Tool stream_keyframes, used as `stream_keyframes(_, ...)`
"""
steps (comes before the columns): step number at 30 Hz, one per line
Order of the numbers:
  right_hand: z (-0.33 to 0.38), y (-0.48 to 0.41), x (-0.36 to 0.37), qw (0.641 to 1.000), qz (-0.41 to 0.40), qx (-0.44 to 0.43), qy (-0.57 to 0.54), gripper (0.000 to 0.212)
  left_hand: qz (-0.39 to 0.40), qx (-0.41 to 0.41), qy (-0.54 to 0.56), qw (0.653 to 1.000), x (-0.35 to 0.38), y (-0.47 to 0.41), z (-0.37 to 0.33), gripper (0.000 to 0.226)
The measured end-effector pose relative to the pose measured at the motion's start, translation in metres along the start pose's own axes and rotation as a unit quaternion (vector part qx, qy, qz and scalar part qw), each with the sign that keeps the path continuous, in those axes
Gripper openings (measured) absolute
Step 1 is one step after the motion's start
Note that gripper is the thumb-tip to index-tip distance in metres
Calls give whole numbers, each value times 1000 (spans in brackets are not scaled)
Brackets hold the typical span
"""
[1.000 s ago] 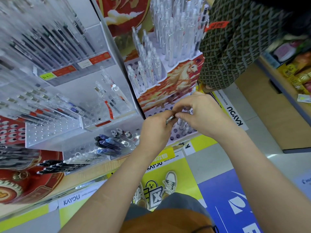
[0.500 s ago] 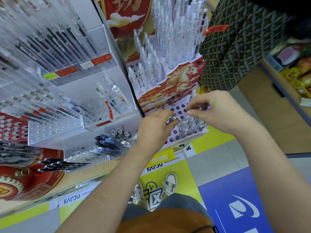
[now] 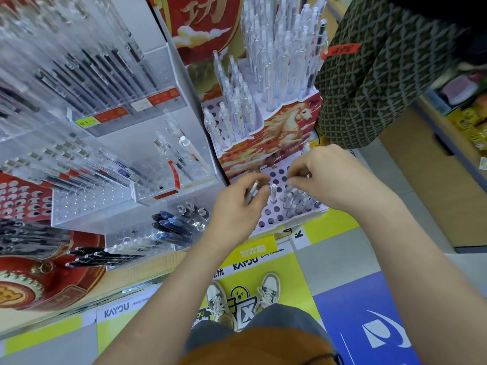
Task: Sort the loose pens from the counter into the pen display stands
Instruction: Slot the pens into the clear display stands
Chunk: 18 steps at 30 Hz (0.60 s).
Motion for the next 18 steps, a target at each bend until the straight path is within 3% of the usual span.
stream_keyframes(6, 9, -5, 12, 1000, -16, -8, 21, 23, -9, -61, 113, 992, -9, 2, 9, 26)
stream_keyframes(11, 7, -2, 12, 999, -26, -27, 22, 26, 4, 5, 105, 994, -19, 0, -21, 18)
stream_keyframes(18, -11, 16, -1, 978, -108, 25, -176, 21, -70, 60, 65, 994, -47, -2, -35, 24)
Point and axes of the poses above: each hand's wrist, its own y-axis away from the middle knuckle, its own x-axis out of the palm, z = x × y, the point moved 10 cm from there along -y, towards the middle knuckle, and after that the axes turned 7 degrees about -z, right-handed, at the moved point
